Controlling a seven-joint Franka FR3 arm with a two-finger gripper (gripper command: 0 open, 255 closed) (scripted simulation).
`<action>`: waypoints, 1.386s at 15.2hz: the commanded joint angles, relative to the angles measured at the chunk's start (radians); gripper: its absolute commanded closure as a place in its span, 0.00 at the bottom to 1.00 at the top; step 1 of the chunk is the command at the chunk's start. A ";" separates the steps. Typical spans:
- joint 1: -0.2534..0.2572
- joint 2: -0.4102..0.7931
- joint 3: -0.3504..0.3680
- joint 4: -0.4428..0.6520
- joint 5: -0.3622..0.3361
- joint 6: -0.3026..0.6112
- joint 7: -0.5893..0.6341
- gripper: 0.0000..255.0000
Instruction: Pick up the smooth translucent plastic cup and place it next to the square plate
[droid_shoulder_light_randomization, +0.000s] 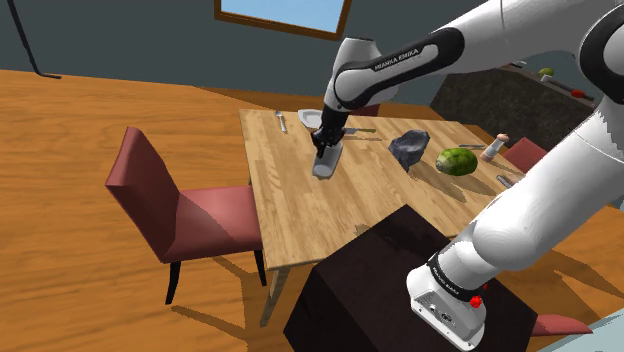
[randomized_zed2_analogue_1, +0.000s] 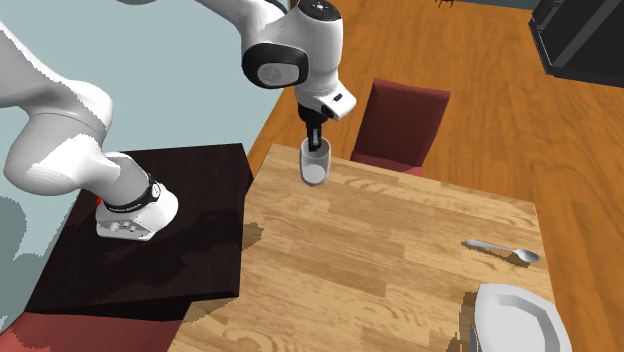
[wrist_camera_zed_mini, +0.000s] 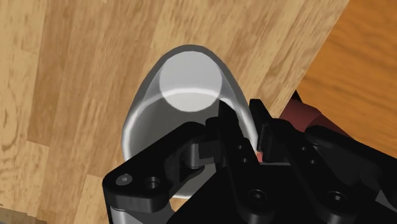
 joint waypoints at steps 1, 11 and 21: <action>-0.001 -0.014 -0.001 0.013 0.000 -0.027 0.000 1.00; -0.002 -0.082 -0.003 0.070 0.001 -0.153 0.003 1.00; -0.104 0.153 -0.103 0.267 -0.014 -0.124 -0.192 1.00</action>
